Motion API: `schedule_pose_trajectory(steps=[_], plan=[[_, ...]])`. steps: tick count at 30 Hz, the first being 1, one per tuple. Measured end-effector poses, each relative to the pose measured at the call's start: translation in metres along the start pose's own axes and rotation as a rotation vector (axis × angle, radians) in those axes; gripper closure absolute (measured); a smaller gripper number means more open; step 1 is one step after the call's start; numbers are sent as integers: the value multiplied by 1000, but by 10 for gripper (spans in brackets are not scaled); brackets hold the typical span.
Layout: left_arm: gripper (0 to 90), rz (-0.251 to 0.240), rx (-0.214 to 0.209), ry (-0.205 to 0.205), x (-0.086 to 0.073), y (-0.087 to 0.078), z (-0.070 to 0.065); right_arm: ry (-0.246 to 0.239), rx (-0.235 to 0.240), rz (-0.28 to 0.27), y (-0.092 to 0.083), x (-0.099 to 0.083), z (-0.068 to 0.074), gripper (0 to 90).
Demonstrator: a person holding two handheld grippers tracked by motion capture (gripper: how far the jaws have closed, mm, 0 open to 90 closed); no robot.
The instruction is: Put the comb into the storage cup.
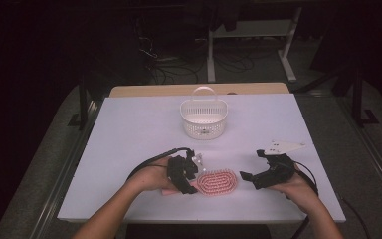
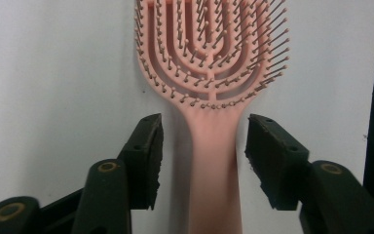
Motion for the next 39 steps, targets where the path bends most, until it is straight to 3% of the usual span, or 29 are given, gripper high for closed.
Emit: schedule_pose_trajectory(steps=[12,21,27,39], plan=[[606,69,18,13,0,4,-1,-1,-1,1,0,0,0,0],[633,106,42,28,1,5,-1,0,-3,2,0,0,-1,0],[695,112,43,35,1,4,0,0,-3,4,0,-1,0,0],[701,115,40,35,1,4,0,0,-3,5,0,-1,0,0]])
Point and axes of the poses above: each handheld gripper's, and its own axes: y roughly forward along the jaws, x roughly out of its top, z roughly to its left, the point moved 9 cm from there along y, roughly forward along the jaws, and after that the axes turned 4 degrees about z, right-handed, at the moved point
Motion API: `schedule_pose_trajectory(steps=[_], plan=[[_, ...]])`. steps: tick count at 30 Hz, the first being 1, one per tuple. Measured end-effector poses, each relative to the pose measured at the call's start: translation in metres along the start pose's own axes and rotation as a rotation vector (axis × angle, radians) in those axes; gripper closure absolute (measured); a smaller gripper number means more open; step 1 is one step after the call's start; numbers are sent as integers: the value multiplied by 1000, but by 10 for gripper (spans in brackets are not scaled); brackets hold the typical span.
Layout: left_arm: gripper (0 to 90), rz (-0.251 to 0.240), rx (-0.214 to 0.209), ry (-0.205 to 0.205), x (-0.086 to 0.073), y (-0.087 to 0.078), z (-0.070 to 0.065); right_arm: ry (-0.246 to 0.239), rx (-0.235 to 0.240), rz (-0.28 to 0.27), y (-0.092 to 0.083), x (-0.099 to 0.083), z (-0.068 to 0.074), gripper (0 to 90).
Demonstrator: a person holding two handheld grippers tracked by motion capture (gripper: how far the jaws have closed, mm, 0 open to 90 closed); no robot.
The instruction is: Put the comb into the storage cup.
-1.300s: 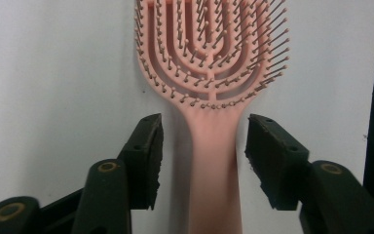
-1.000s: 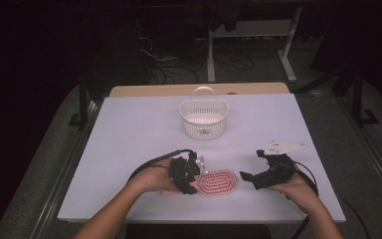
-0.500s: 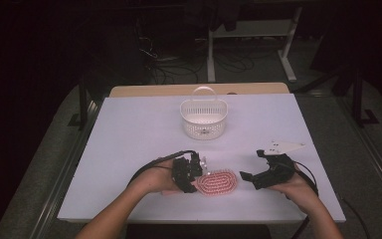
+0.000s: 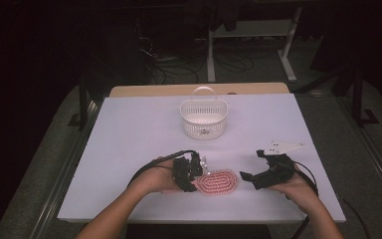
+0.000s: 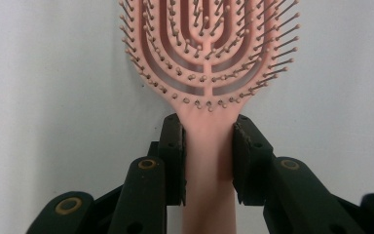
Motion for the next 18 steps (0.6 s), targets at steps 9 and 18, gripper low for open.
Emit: schedule_pose_trajectory(steps=[9,18], plan=[[707,-28,-23,-28,-1,-1,2,3,-1,-5,-1,0,-1,0],[708,-61,-28,-55,-3,-2,3,5,-4,-9,-2,0,-2,0]])
Point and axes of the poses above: each handheld gripper's, and its own axes: y roughly forward along the jaws, x roughly out of its top, z roughly to its left, the point moved 9 cm from there along y, roughly forward along the jaws, and after that the axes turned 4 degrees about z, right-handed, at the moved point
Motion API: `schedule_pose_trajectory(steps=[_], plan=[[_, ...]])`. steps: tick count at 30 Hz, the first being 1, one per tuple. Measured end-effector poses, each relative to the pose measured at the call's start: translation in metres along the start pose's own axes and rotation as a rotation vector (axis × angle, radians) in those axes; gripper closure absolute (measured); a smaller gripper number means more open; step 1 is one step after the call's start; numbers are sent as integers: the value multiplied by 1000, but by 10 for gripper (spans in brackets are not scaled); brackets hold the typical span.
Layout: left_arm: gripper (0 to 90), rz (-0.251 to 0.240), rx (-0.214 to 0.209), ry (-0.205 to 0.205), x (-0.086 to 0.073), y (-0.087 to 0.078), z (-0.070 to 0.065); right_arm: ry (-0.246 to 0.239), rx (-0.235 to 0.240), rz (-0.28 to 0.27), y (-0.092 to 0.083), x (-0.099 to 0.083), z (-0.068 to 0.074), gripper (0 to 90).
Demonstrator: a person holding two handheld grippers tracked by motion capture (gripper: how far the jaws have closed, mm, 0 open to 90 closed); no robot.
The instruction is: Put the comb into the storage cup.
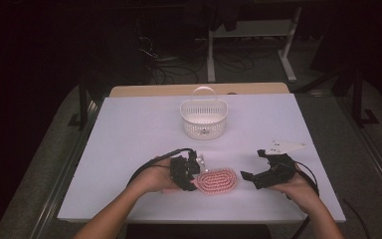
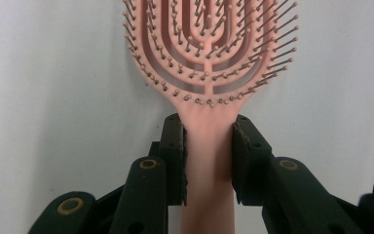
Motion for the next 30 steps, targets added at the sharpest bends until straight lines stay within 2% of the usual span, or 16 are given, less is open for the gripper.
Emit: schedule_pose_trajectory(steps=[4,10,16,30], plan=[[708,-14,1,-17,-3,-3,3,3,1,-2,-1,0,0,0],[708,-61,1,-39,-7,-13,7,4,1,-4,-1,0,0,0],[708,-135,19,-80,-9,-24,13,5,2,-4,-1,0,0,0],[707,-303,49,-145,-14,-43,25,15,10,-2,1,-2,0,0]])
Point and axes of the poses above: each handheld gripper's, and its own axes: y roughly forward along the jaws, x roughly out of its top, z roughly to its left, the point moved 9 cm from there along y, roughly forward along the jaws, and after that the axes turned 4 degrees about z, right-handed, at the moved point
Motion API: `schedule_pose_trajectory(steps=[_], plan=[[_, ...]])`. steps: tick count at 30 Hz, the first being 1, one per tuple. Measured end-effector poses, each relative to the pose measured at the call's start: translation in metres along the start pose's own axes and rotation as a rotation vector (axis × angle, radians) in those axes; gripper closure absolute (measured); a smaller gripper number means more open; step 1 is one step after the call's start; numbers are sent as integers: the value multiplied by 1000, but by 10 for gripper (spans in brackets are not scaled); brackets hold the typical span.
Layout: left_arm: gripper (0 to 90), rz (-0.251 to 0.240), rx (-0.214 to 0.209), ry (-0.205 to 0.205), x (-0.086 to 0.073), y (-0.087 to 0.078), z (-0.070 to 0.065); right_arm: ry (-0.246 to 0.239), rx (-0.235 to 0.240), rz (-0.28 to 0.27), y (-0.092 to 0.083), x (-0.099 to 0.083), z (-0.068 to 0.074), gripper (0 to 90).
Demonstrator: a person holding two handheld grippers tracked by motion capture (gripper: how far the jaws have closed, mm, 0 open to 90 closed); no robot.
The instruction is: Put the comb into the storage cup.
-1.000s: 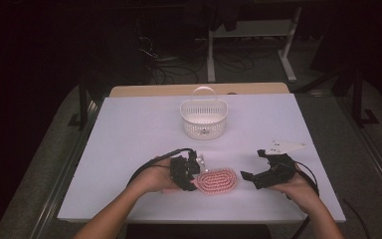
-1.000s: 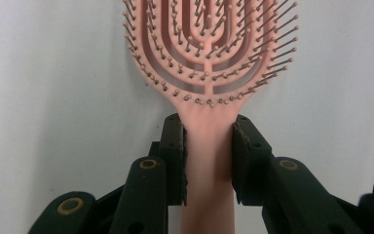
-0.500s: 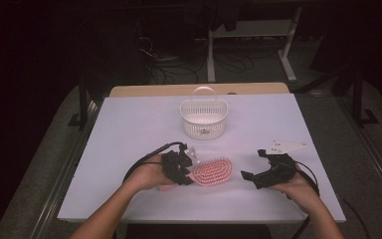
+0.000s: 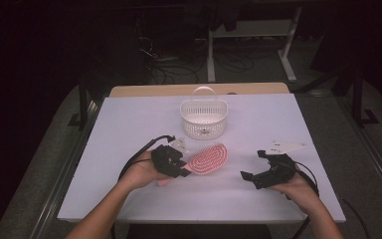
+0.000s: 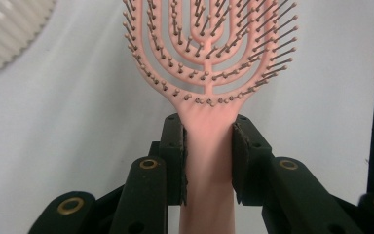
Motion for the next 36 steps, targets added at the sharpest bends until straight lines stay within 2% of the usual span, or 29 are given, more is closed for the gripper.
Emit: schedule_pose_trajectory(steps=[5,15,18,26,31,36], plan=[[707,-68,17,-21,3,-4,4,-2,-1,5,1,-1,0,0],[707,-162,54,-59,8,-9,10,2,11,-23,1,2,3,0],[707,-197,64,-69,10,-11,12,42,23,-26,0,4,3,0],[707,-278,102,-101,13,-19,18,61,35,-54,-3,11,5,0],[707,-339,123,-133,14,-26,24,69,11,-50,-3,12,6,0],[707,-364,131,-146,16,-27,25,86,14,-63,-3,17,6,0]])
Point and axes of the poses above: each handheld gripper's, and its own axes: y roughly forward along the jaws, x roughly out of its top, z roughly to its left, the point moved 9 cm from there along y, roughly forward along the jaws, and after that the axes turned 4 degrees about z, right-handed, at the moved point
